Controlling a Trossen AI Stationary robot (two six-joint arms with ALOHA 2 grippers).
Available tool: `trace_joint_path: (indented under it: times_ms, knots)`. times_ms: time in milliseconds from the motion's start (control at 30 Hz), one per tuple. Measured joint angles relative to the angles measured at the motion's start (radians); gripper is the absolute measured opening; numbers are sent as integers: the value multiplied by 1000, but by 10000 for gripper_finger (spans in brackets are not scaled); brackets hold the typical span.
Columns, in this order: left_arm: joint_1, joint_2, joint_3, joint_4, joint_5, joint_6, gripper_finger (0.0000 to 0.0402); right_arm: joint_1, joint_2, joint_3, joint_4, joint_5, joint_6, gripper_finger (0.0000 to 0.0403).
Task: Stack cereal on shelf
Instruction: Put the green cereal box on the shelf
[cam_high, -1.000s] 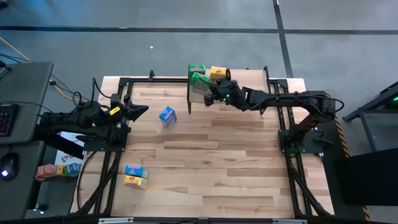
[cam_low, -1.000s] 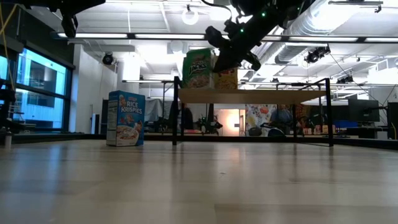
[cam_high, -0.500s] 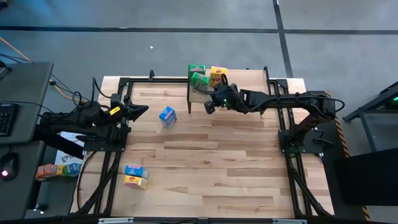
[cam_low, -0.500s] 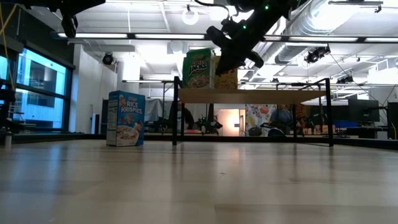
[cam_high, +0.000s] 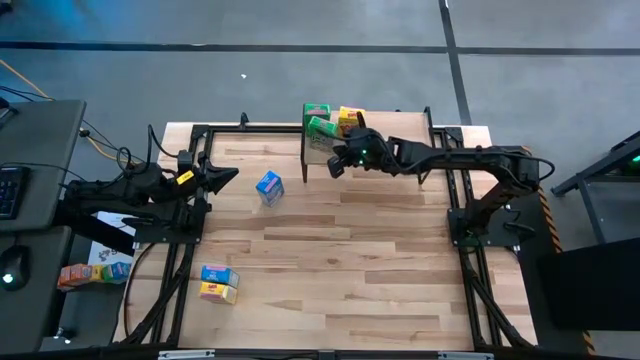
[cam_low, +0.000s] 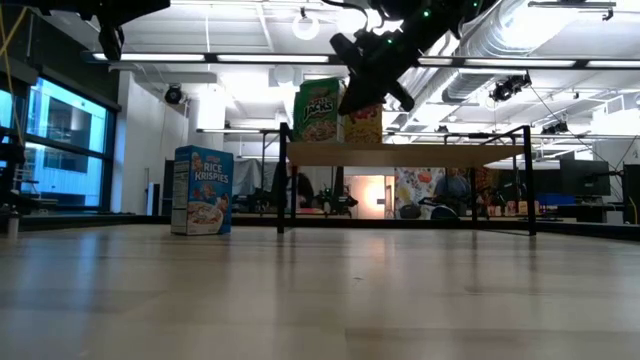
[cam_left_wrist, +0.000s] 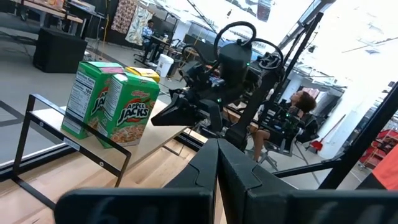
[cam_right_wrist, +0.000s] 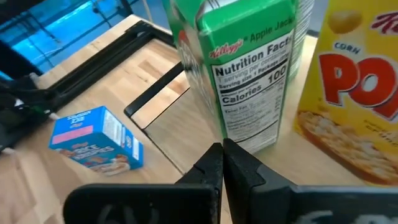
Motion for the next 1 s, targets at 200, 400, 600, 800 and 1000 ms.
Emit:
trace_joint_path:
  times_ms: [200,400,600,800,1000]
  knots:
    - [0,0,0,0,0,1,0,-28,0,0,33,-57,0,0]
    - [0,0,0,0,0,0,0,-47,0,0,50,-73,0,0]
    - [0,0,0,0,0,0,0,-54,0,0,46,-40,-9,0]
    - [0,0,0,0,0,0,0,-57,0,0,44,-61,-24,0]
    - [0,0,0,-1,0,0,0,-57,-19,0,-89,-73,-43,0]
